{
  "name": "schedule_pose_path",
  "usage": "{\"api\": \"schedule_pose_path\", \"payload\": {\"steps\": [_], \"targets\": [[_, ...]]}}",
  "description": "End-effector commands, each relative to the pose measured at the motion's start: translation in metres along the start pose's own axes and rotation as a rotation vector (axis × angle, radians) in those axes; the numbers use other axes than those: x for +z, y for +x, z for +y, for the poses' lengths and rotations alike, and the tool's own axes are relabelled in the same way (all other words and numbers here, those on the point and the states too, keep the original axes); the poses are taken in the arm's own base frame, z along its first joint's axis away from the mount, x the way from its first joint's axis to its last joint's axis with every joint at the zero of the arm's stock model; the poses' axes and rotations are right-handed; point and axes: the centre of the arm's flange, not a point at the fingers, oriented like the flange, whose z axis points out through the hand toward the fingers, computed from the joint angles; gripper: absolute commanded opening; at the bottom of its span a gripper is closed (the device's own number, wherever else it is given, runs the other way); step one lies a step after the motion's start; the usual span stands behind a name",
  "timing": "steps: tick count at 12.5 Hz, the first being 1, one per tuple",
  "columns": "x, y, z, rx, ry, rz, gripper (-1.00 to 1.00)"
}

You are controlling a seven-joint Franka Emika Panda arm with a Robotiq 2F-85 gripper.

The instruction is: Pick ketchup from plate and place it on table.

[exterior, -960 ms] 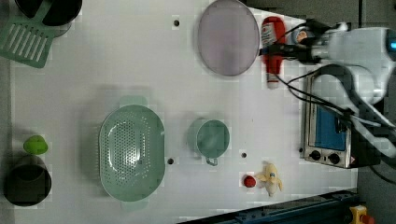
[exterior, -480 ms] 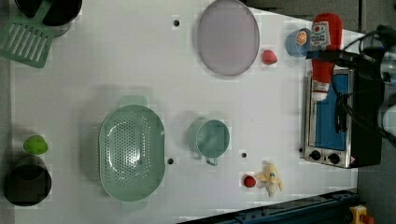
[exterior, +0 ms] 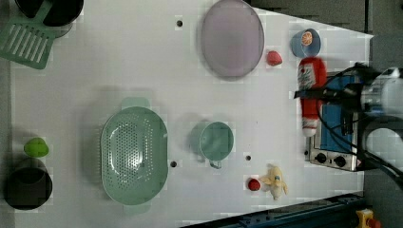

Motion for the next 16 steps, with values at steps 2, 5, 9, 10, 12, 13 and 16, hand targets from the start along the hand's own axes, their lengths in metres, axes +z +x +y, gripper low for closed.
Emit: {"api": "schedule_pose_path", "payload": {"steps": [2, 5, 9, 10, 12, 13, 16], "targets": [[0.06, -0.014, 0.028, 0.154, -0.01, -0.111, 0.23], [0.095, -0.011, 0.028, 0.157, -0.007, -0.11, 0.23], [0.129, -0.014, 0.028, 0.157, -0.003, -0.11, 0.96], [0.125, -0.01, 0.026, 0.156, 0.006, -0.076, 1.0], [0.115, -0.008, 0.027, 0.162, 0.008, -0.062, 1.0], [0.103, -0.006, 0.027, 0.183, 0.012, -0.043, 1.0], [0.049, 0.001, 0.033, 0.397, 0.019, -0.001, 1.0]]}}
